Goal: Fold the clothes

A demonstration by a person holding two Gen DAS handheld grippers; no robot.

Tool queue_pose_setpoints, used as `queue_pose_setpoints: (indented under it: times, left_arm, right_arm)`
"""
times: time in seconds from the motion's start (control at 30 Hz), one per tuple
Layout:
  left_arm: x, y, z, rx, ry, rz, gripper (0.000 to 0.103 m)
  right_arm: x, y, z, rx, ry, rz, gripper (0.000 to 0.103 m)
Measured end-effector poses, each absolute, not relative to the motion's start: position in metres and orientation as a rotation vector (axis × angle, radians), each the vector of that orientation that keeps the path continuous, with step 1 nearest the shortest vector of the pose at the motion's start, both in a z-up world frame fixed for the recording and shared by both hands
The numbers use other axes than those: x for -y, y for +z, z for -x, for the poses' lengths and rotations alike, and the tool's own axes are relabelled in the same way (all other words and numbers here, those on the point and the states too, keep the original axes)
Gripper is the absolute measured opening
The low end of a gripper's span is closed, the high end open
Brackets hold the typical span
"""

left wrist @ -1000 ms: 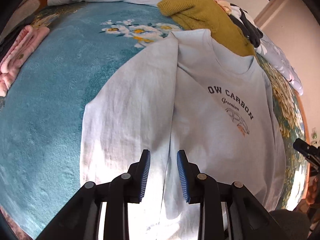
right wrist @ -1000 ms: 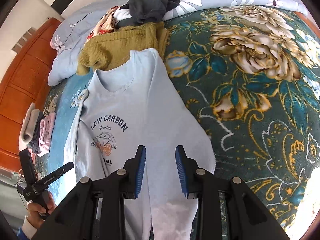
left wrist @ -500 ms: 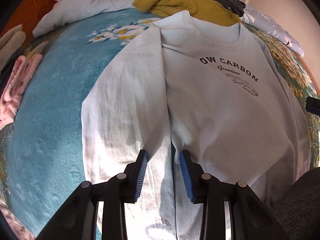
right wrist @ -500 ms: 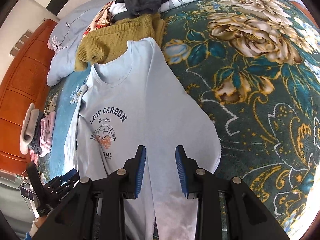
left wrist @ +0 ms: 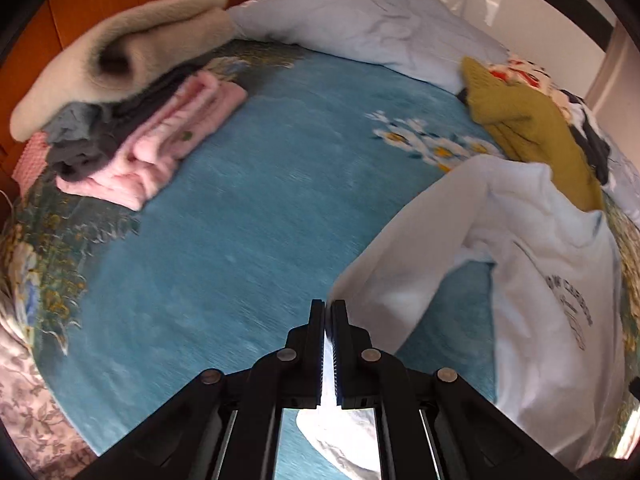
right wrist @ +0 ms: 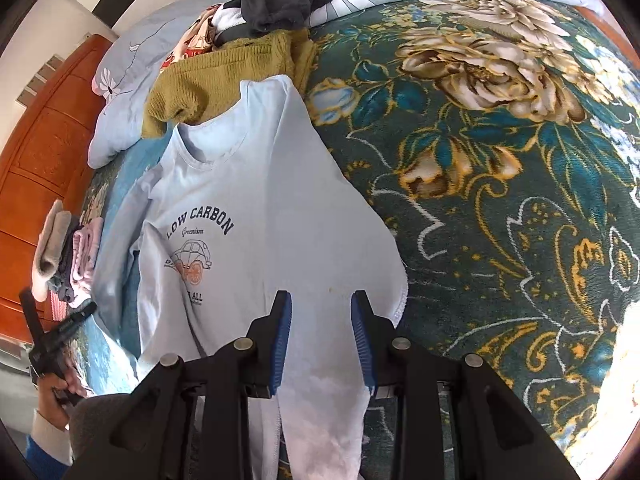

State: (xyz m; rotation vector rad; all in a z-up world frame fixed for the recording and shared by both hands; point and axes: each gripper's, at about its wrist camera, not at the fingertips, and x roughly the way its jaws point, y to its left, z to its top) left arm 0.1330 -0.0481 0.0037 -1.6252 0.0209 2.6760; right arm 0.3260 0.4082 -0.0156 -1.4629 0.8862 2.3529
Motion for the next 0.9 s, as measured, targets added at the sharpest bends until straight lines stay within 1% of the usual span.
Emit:
queue_pose_setpoints:
  times: [0.1,0.17,0.2,0.33,0.47,0.53,0.63,0.77,0.8,0.87,0.9]
  left_arm:
    - [0.059,0.003,-0.098,-0.165,2.786,1.687,0.003]
    - [0.068,0.0,-0.082,-0.197,2.826,1.749,0.002]
    - [0.071,-0.001,-0.076,-0.182,2.831,1.77,0.002]
    - [0.073,0.001,-0.073,-0.052,2.801,1.738,0.003]
    - [0.067,0.014,-0.11,0.231,2.649,1.656,0.004]
    - [0.059,0.019,-0.137,0.279,2.585,1.627,0.004]
    - [0.05,0.023,-0.178,0.339,2.549,1.589,0.006]
    - [0.044,0.023,-0.228,0.473,2.555,1.584,0.012]
    - [0.044,0.023,-0.239,0.519,2.561,1.581,0.014]
    - [0.043,0.021,-0.259,0.614,2.564,1.578,0.016]
    - [0.043,0.02,-0.264,0.653,2.552,1.584,0.017]
  right_arm:
    - [-0.402,-0.013,-0.331,-0.836,2.372,1.465,0.031]
    - [-0.395,-0.012,-0.332,-0.823,2.383,1.479,0.032]
    - [-0.391,-0.011,-0.333,-0.812,2.391,1.489,0.031]
    - [-0.37,-0.018,-0.331,-0.748,2.416,1.572,0.031]
    - [-0.354,-0.035,-0.332,-0.693,2.399,1.681,0.031]
    - [-0.342,-0.044,-0.335,-0.622,2.406,1.747,0.031]
    - [-0.325,-0.055,-0.341,-0.451,2.412,1.834,0.033]
    - [-0.313,-0.057,-0.348,-0.321,2.433,1.854,0.035]
    - [-0.31,-0.057,-0.35,-0.296,2.435,1.862,0.035]
    - [-0.303,-0.06,-0.353,-0.25,2.437,1.885,0.04]
    - [-0.298,-0.061,-0.354,-0.215,2.442,1.891,0.044]
